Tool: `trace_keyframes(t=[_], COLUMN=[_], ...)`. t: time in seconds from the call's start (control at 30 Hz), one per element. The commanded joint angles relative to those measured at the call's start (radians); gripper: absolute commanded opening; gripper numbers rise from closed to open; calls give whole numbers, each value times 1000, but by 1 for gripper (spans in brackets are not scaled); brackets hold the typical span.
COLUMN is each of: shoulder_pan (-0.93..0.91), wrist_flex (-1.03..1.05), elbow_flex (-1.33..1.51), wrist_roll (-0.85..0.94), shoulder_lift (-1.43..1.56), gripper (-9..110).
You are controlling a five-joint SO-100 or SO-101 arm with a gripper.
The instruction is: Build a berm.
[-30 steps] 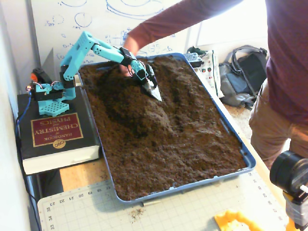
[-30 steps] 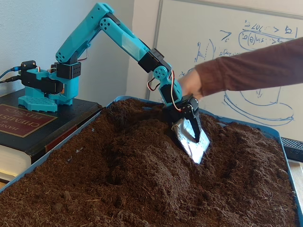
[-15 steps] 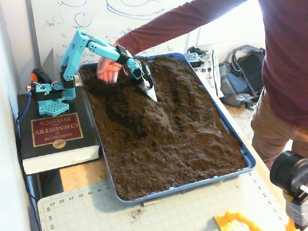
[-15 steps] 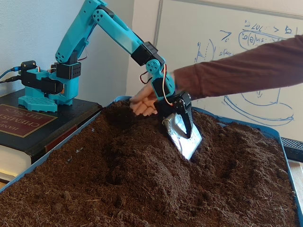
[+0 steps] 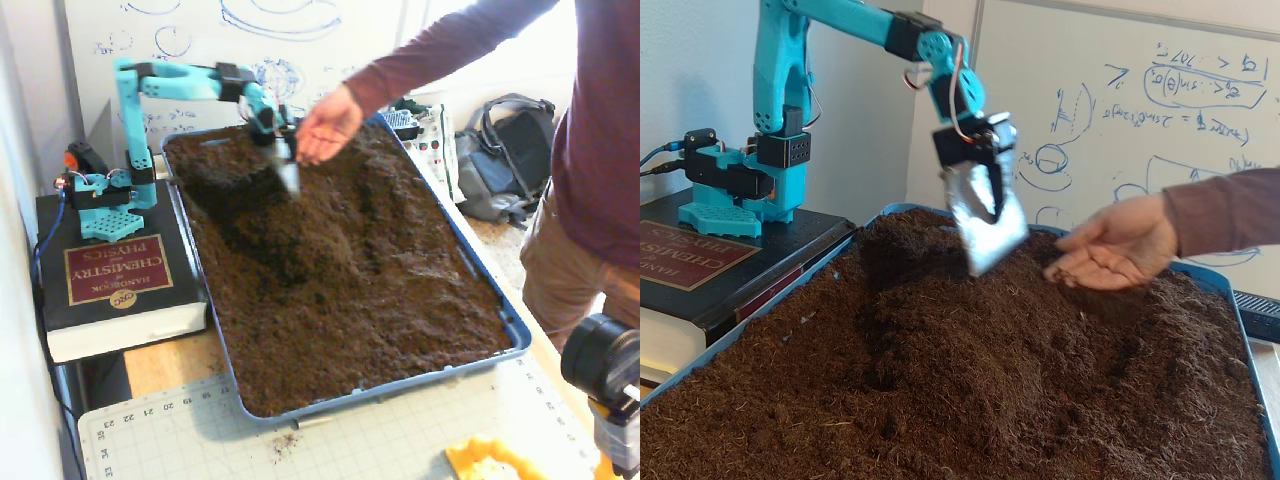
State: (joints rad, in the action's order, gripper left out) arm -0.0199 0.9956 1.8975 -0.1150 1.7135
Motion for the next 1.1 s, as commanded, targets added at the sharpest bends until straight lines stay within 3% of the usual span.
trace_keyframes(t=[0.0,0.13,0.3,0.53,0.77,1.07], shoulder_pan=[15,129,170,158,184,305], wrist_flex=[279,402,353,-41,-525,-604], elbow_flex=[51,161,313,472,534,693], wrist_roll=[14,12,17,164,202,290], shoulder_lift=[206,287,357,187,-179,-201], gripper=[0,0,0,0,0,0])
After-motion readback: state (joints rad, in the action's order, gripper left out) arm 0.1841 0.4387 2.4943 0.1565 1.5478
